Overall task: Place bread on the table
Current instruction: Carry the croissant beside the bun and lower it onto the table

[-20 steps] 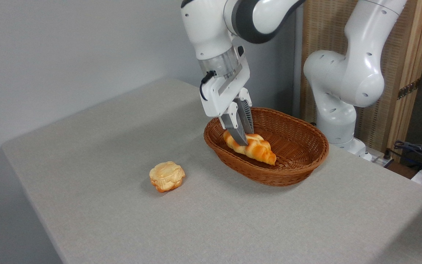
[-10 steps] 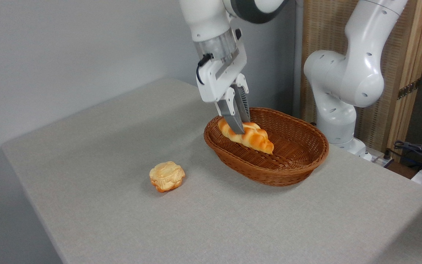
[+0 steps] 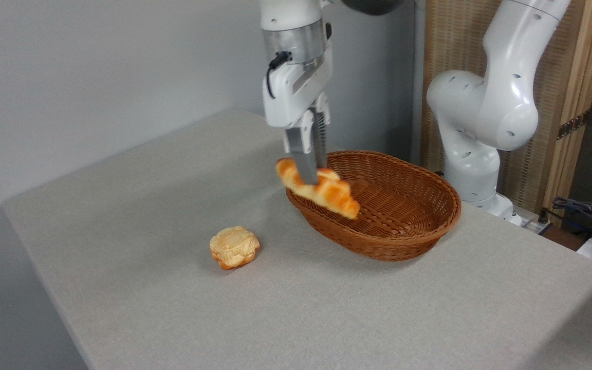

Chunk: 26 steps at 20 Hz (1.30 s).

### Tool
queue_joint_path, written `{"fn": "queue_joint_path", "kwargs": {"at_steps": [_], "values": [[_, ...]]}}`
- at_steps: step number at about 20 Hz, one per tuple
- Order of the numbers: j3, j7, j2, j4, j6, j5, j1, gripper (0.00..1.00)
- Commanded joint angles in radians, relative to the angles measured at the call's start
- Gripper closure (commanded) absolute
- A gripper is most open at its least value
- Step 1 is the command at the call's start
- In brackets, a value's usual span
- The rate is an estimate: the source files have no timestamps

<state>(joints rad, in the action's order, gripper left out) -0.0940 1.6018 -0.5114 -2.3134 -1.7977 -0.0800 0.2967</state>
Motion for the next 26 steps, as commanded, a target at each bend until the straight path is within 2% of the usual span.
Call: {"fn": "queue_joint_path", "kwargs": {"at_steps": [1, 3, 6, 8, 9, 10, 11, 13, 15, 17, 26], "values": [[-0.036, 0.007, 0.114, 0.034, -0.136, 0.017, 0.018, 0.62], [-0.046, 0.006, 0.142, 0.035, -0.183, 0.023, 0.018, 0.61], [-0.055, 0.007, 0.206, 0.052, -0.235, 0.066, 0.018, 0.6], [-0.055, 0.004, 0.244, 0.074, -0.249, 0.071, 0.018, 0.53], [-0.055, 0.0, 0.267, 0.088, -0.249, 0.072, 0.018, 0.44], [-0.055, 0.0, 0.283, 0.092, -0.253, 0.081, 0.018, 0.28], [-0.056, 0.0, 0.297, 0.098, -0.255, 0.104, 0.016, 0.16], [-0.056, 0.0, 0.316, 0.106, -0.288, 0.129, 0.015, 0.1], [-0.056, -0.005, 0.333, 0.106, -0.314, 0.132, 0.015, 0.04], [-0.056, -0.005, 0.337, 0.106, -0.325, 0.132, 0.015, 0.0], [-0.073, -0.003, 0.34, 0.109, -0.324, 0.134, 0.012, 0.0]]}}
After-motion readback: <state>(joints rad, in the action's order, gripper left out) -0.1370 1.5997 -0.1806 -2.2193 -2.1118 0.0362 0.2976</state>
